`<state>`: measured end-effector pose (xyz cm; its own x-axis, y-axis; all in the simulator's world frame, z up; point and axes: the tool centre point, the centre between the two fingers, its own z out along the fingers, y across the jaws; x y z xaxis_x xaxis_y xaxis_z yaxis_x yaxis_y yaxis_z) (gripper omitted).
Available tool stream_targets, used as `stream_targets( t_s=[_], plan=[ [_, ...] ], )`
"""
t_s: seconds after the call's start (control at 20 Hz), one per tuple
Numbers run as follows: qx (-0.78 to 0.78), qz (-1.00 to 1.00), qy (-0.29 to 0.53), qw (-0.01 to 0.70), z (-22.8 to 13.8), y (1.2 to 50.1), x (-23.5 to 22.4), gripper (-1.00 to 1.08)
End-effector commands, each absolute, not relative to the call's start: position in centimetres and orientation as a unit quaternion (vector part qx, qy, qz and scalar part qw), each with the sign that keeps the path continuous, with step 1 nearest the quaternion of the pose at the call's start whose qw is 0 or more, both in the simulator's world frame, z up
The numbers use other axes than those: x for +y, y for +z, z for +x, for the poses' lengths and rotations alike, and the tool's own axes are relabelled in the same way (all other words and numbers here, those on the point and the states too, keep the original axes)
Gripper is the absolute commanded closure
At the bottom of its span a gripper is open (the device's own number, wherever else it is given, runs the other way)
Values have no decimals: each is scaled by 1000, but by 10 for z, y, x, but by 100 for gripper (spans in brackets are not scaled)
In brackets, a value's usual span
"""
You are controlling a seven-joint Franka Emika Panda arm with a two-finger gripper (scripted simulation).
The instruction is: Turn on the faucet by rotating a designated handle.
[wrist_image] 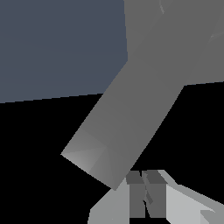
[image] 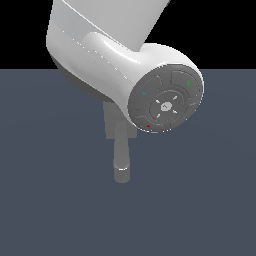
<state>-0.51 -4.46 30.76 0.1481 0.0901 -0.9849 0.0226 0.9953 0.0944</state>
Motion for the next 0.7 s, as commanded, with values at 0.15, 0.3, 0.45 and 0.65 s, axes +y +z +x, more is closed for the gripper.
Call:
stream_targets(
  t_s=[0.15,0.3,0.45,0.65],
  plan=[
    [706,-25,15,707,2,285,-45,108],
    [656,21,25,754,-1,307,-52,108],
    [664,14,24,748,0,297,-58,108],
    [674,5,22,739,2,283,-66,108]
  ],
)
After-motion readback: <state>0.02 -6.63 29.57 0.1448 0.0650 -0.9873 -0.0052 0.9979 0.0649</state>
